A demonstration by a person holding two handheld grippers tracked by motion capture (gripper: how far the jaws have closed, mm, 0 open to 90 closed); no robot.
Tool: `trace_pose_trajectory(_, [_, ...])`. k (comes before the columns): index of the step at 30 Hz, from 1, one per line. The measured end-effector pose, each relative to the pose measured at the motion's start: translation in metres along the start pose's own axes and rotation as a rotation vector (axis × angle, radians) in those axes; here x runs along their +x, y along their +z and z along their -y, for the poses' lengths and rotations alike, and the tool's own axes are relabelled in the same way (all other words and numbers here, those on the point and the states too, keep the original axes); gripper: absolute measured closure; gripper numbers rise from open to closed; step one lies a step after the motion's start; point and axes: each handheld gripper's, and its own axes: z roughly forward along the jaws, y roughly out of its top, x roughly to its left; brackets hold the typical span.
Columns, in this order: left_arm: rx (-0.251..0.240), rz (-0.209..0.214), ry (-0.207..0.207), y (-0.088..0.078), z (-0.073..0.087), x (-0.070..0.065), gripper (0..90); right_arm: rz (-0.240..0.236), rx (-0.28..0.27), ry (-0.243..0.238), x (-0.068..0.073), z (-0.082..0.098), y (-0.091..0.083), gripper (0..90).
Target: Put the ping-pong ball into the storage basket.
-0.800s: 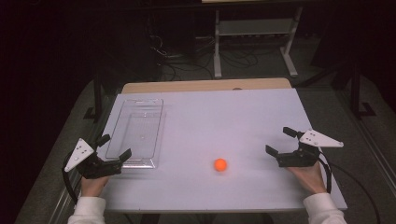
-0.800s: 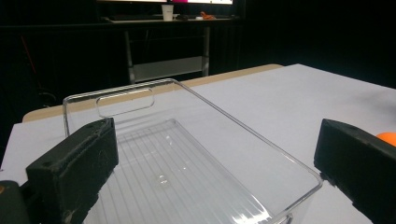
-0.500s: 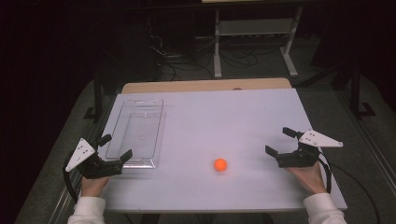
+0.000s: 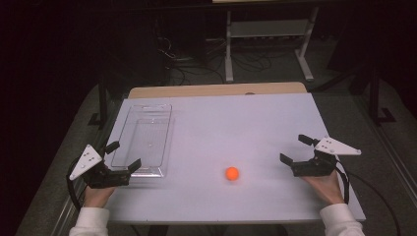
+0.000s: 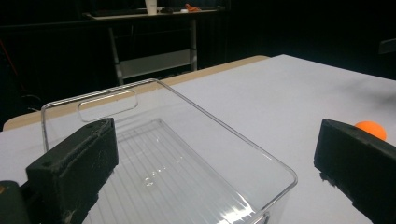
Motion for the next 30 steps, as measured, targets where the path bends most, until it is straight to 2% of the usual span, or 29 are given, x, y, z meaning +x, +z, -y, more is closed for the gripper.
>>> trace_pose_trajectory(14, [0.009,0.018,0.042,0.002,-0.017,-0.004,0.0,0.005,-0.001,0.000,0.000,0.000,-0.002,0.0])
trace_pose_trajectory(27, [0.030,0.052,0.098,0.011,-0.038,-0.007,0.0,0.001,0.007,-0.003,0.000,0.000,-0.001,0.0])
trace_pose_trajectory(30, [0.035,0.070,0.112,0.013,-0.044,-0.008,0.0,0.000,0.009,0.001,0.000,0.000,-0.001,0.0])
